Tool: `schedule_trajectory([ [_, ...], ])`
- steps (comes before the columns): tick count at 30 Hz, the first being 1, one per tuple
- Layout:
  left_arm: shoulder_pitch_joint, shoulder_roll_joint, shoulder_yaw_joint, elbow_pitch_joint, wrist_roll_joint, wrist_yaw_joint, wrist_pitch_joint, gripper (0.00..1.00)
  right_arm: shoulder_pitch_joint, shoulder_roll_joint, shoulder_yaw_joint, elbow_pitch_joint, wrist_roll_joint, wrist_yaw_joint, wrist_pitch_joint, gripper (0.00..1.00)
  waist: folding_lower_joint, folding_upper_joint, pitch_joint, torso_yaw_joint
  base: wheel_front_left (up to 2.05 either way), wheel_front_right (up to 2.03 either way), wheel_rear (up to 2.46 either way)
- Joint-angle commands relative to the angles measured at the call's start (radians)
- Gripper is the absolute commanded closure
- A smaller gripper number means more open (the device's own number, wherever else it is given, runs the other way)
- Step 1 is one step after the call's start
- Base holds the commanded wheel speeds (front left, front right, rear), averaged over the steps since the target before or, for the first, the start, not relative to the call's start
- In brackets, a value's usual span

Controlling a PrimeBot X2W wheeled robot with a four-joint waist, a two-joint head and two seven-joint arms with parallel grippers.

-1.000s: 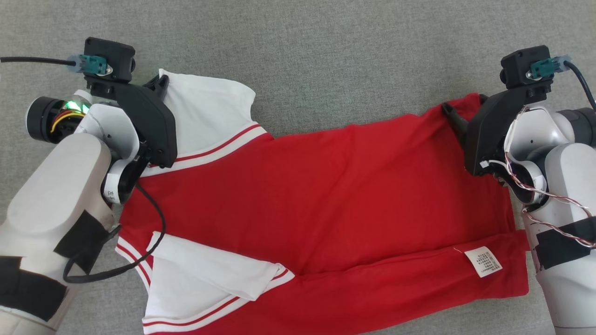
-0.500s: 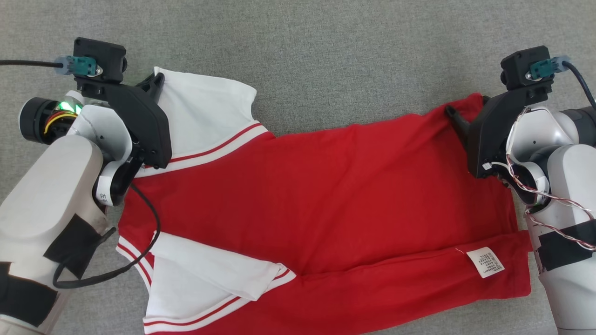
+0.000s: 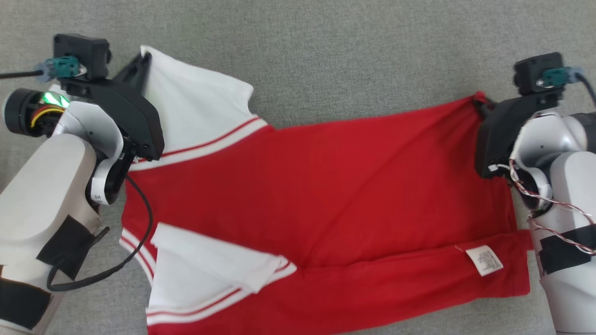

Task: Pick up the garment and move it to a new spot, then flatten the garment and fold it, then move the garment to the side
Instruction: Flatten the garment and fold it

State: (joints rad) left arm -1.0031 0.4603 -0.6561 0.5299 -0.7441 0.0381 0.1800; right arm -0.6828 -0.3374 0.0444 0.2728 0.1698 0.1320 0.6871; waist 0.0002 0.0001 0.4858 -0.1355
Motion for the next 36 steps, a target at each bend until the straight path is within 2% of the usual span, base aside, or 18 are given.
schedule_trajectory([
  [1, 0.011, 0.006, 0.01, -0.004, 0.012, 0.01, -0.033, 1.0, 0.006, 0.005, -0.016, -0.002, -0.014, -0.003, -0.028, 1.0, -0.0002, -0.0001, -0.006, 0.004, 0.0, 0.0, 0.0],
  [7, 0.029, -0.006, 0.013, 0.001, 0.037, 0.003, -0.156, 1.0, 0.02, 0.028, -0.052, 0.029, -0.032, -0.003, -0.115, 1.0, -0.0002, -0.0001, -0.03, 0.015, 0.0, 0.0, 0.0],
  [11, 0.069, -0.014, 0.005, -0.011, 0.026, -0.018, -0.199, 1.0, 0.04, 0.037, -0.06, 0.029, -0.001, -0.003, -0.165, 1.0, -0.0002, -0.0001, -0.053, 0.026, 0.0, 0.0, 0.0],
  [15, 0.134, -0.022, 0.006, -0.07, 0.014, -0.021, -0.255, 1.0, 0.098, 0.028, -0.075, -0.005, 0.043, -0.003, -0.212, 1.0, -0.0002, -0.0001, -0.088, 0.045, 0.0, 0.0, 0.0],
  [22, 0.325, -0.002, 0.017, -0.282, -0.023, 0.023, -0.336, 1.0, 0.247, 0.031, -0.129, -0.111, 0.069, -0.003, -0.273, 1.0, -0.0002, -0.0001, -0.152, 0.076, 0.0, 0.0, 0.0],
  [28, 0.526, 0.033, 0.006, -0.468, -0.06, 0.081, -0.331, 1.0, 0.388, 0.048, -0.172, -0.195, 0.06, -0.003, -0.303, 1.0, -0.0002, -0.0001, -0.202, 0.101, 0.0, 0.0, 0.0],
  [32, 0.64, 0.045, -0.002, -0.546, -0.093, 0.123, -0.331, 1.0, 0.458, 0.036, -0.182, -0.225, 0.059, -0.003, -0.29, 1.0, -0.0002, -0.0001, -0.224, 0.112, 0.0, 0.0, 0.0],
  [36, 0.713, 0.042, -0.01, -0.578, -0.11, 0.141, -0.334, 1.0, 0.505, 0.02, -0.184, -0.234, 0.059, -0.003, -0.273, 1.0, -0.0002, -0.0001, -0.238, 0.12, 0.0, 0.0, 0.0],
])
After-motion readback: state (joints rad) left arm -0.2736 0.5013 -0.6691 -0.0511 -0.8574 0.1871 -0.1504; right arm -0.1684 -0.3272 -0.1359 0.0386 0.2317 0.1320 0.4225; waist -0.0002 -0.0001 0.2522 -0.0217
